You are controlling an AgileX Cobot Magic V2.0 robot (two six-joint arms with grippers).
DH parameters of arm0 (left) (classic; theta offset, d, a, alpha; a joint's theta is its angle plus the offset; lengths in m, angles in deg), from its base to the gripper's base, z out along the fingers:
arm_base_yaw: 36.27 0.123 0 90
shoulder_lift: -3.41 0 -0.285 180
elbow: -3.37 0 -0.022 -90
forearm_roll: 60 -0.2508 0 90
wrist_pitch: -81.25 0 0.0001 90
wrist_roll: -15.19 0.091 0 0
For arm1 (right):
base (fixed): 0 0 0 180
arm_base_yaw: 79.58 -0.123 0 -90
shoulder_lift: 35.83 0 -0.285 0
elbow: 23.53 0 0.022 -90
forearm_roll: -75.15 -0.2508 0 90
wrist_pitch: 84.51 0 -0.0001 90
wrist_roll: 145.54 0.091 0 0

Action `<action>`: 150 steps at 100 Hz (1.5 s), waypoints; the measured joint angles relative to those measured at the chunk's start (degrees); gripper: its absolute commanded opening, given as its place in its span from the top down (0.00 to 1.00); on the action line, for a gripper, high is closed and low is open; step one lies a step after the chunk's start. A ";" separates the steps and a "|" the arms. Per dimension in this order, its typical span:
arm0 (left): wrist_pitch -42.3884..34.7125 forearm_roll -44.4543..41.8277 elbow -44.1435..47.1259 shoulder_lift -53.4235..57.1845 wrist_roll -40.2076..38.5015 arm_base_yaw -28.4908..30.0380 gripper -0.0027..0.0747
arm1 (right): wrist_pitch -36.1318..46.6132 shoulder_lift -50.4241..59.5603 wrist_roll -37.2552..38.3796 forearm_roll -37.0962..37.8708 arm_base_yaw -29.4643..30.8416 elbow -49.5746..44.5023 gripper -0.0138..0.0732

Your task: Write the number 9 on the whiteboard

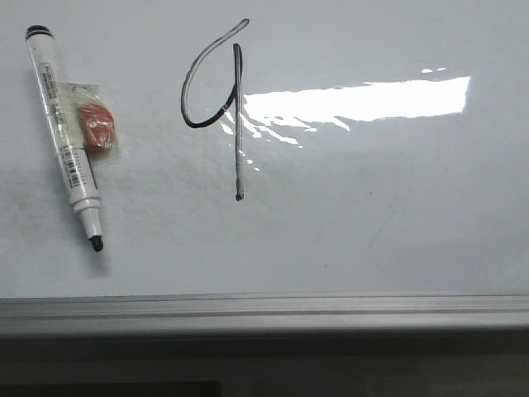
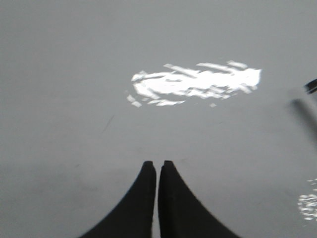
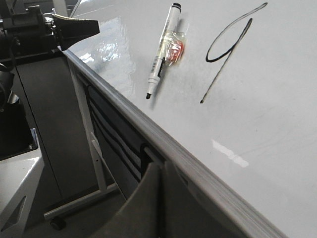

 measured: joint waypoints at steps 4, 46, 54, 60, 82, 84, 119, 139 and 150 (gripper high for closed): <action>1.24 -0.42 0.00 0.00 -0.39 2.05 0.99 | 0.00 0.00 0.00 0.00 0.00 0.00 0.92; 14.88 -5.12 0.00 0.00 -9.23 6.24 0.99 | 0.00 0.00 0.00 0.00 0.00 0.00 0.92; 15.01 -5.21 0.00 0.00 -9.44 6.24 0.99 | 0.00 0.00 0.00 0.00 0.00 0.00 0.92; 15.09 -5.21 0.00 0.00 -9.44 6.24 0.99 | 0.00 0.00 0.00 0.00 0.00 0.00 0.92; 15.09 -5.21 0.00 0.00 -9.44 6.24 0.99 | 0.00 0.00 0.00 0.00 0.00 0.00 0.92; 15.09 -5.21 0.00 0.00 -9.44 6.24 0.99 | 0.00 0.00 0.00 0.00 0.00 0.00 0.92; 15.09 -5.21 0.00 0.00 -9.44 6.24 0.99 | 0.00 0.00 0.00 0.00 0.00 0.00 0.92; 15.09 -5.21 0.00 0.00 -9.44 6.24 0.99 | 0.39 0.00 -2.21 0.34 1.46 -1.13 0.92; 15.09 -5.21 0.00 0.00 -9.44 6.24 0.99 | 2.97 0.08 -2.68 0.43 6.65 -1.13 0.92</action>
